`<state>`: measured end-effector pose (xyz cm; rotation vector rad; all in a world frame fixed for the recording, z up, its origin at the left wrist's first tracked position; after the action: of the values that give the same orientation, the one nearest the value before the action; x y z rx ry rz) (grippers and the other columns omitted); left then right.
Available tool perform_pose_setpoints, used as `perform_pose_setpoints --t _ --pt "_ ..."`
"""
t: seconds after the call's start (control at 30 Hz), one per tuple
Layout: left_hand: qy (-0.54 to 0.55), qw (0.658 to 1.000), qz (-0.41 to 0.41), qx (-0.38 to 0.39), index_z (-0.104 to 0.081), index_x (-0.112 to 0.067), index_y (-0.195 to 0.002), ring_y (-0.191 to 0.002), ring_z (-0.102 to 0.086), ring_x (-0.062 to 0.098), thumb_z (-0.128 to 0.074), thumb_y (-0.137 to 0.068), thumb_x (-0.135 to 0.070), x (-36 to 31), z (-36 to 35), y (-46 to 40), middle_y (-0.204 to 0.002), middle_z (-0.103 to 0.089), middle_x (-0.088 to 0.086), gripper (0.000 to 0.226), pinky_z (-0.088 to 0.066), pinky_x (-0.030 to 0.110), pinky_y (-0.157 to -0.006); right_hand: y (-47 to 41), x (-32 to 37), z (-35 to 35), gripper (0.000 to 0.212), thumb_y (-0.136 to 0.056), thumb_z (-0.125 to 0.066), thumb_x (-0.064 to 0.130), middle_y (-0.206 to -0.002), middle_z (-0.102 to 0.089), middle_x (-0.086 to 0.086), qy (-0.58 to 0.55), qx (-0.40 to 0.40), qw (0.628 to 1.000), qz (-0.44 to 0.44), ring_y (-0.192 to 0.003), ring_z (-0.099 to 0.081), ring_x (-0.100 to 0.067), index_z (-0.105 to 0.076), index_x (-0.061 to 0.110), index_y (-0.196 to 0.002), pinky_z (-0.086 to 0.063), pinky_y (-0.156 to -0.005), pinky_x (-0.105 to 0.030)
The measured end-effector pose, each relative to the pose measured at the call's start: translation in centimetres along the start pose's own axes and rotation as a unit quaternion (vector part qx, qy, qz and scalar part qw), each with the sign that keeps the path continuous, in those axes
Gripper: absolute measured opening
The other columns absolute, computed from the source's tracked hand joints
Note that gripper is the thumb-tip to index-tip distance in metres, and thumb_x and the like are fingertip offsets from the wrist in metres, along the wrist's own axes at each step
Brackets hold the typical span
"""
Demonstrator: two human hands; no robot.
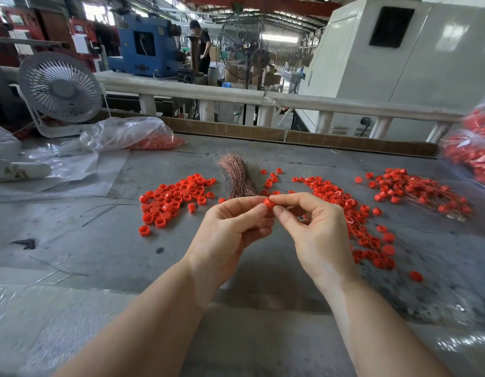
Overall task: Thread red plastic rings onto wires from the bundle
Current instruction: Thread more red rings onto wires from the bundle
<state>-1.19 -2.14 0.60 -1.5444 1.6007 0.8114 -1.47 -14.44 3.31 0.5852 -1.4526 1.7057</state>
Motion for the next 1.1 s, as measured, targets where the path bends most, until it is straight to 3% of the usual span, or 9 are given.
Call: perform_pose_setpoints --t 0.23,0.37,0.73,1.1 --pt "0.001 1.000 0.000 -0.011 -0.067 -0.001 -0.087 -0.053 -0.060 0.009 -0.065 -0.065 -0.012 0.02 0.06 0.11 -0.063 -0.065 0.007 0.025 -0.054 0.019 -0.057 0.07 -0.01 0.01 0.022 -0.079 -0.070 0.002 -0.076 -0.068 0.014 0.008 0.006 1.000 0.011 -0.071 -0.062 0.002 -0.071 0.024 -0.083 -0.040 -0.063 -0.005" --pt "-0.010 1.000 -0.004 -0.006 -0.067 0.000 -0.091 -0.055 -0.061 0.008 -0.064 -0.066 -0.010 0.03 0.15 0.09 -0.064 -0.066 0.006 0.027 -0.053 0.019 -0.058 0.07 -0.09 0.03 0.024 -0.079 -0.070 0.003 -0.078 -0.069 0.012 0.007 0.004 1.000 0.008 -0.073 -0.064 -0.001 -0.070 0.026 -0.082 -0.042 -0.064 -0.008" --pt "-0.031 0.998 -0.048 -0.004 -0.076 -0.013 -0.073 -0.055 -0.061 0.008 -0.069 -0.061 -0.011 -0.46 -0.09 0.36 -0.065 -0.069 0.003 0.015 -0.052 0.017 -0.057 0.04 0.18 0.15 0.022 -0.079 -0.070 0.003 -0.080 -0.068 0.016 0.018 -0.011 0.999 0.034 -0.079 -0.064 0.001 -0.070 0.024 -0.083 -0.042 -0.068 -0.007" --pt "-0.056 0.995 -0.086 -0.015 -0.076 -0.014 -0.074 -0.056 -0.057 0.009 -0.074 -0.056 -0.017 -0.76 -0.01 0.35 -0.067 -0.069 0.003 0.019 -0.051 0.018 -0.058 0.07 0.46 0.14 0.028 -0.078 -0.070 0.002 -0.078 -0.067 0.016 0.014 0.003 0.998 0.055 -0.072 -0.062 0.002 -0.067 0.029 -0.083 -0.042 -0.062 -0.007"
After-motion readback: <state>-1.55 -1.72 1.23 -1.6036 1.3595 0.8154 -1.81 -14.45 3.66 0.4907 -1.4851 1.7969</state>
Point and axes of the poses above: each hand's wrist, its own y-axis away from the middle knuckle, its own z-axis out of the back of the hand, x = y × z, the point moved 4 cm from there along -y, towards the middle knuckle
